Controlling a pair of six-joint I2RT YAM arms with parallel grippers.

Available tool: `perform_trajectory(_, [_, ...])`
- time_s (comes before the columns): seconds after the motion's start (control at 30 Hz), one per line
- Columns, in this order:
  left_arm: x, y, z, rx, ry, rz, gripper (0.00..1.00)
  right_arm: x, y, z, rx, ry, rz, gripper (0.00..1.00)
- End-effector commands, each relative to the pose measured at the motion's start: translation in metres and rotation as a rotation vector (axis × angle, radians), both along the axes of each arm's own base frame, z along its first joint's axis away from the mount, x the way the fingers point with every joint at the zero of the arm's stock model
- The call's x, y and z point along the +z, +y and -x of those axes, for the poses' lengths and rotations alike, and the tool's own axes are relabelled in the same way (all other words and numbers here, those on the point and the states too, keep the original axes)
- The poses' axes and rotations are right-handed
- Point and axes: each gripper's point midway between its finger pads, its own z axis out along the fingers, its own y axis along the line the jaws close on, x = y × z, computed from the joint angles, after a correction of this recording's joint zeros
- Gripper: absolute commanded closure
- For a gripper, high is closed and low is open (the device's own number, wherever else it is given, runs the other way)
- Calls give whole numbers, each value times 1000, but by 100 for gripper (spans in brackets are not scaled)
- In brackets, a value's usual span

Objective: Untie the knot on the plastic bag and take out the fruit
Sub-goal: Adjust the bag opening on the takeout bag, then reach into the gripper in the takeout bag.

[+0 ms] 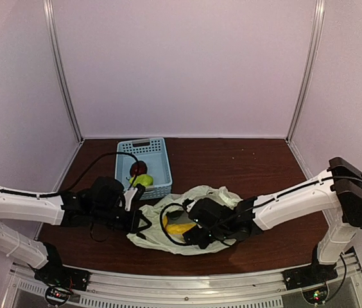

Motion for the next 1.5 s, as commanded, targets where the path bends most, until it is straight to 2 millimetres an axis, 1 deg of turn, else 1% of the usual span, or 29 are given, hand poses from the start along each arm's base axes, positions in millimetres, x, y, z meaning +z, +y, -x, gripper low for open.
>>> perform_trajectory(0.0, [-3,6,3,-14,-42,5,100,-5,-19,-4,-49,-132,80,6])
perform_trajectory(0.1, [-4,7,5,-34,-68,20,100,-11,-26,-2,-58,-165,113,6])
perform_trajectory(0.2, [-8,11,8,-52,-103,27,100,-8,-30,-2,-77,-178,104,6])
perform_trajectory(0.3, [-13,18,10,-65,-140,11,100,15,-22,-3,-77,-192,38,3])
perform_trajectory(0.43, [-15,22,11,-87,-173,-6,100,46,1,-1,-11,-172,-70,1])
perform_trajectory(0.47, [-15,21,10,-92,-178,-8,100,53,4,-3,-10,-164,-92,1])
perform_trajectory(0.63, [-15,17,8,-109,-184,-22,100,63,16,-14,7,-97,-169,2])
perform_trajectory(0.7, [-16,16,7,-109,-189,-25,100,61,21,-17,28,-97,-158,6])
perform_trajectory(0.77, [-14,15,6,-111,-195,-23,100,58,28,-20,54,-97,-143,12])
perform_trajectory(0.8, [-14,14,5,-113,-198,-21,100,53,32,-22,66,-94,-122,15])
perform_trajectory(0.87, [-13,14,5,-114,-196,-22,100,46,38,-25,97,-85,-104,18])
perform_trajectory(1.0, [-12,13,6,-112,-192,-16,100,36,44,-26,174,-68,-96,17])
perform_trajectory(1.03, [-11,13,5,-111,-194,-12,100,35,46,-23,204,-57,-99,16])
perform_trajectory(1.2, [-5,8,4,-107,-198,19,100,24,44,-32,267,-74,-51,11])
perform_trajectory(1.37, [-4,6,2,-90,-187,35,100,8,46,-36,326,-78,21,11])
perform_trajectory(1.47, [-1,5,2,-80,-186,53,100,2,45,-39,340,-87,46,12])
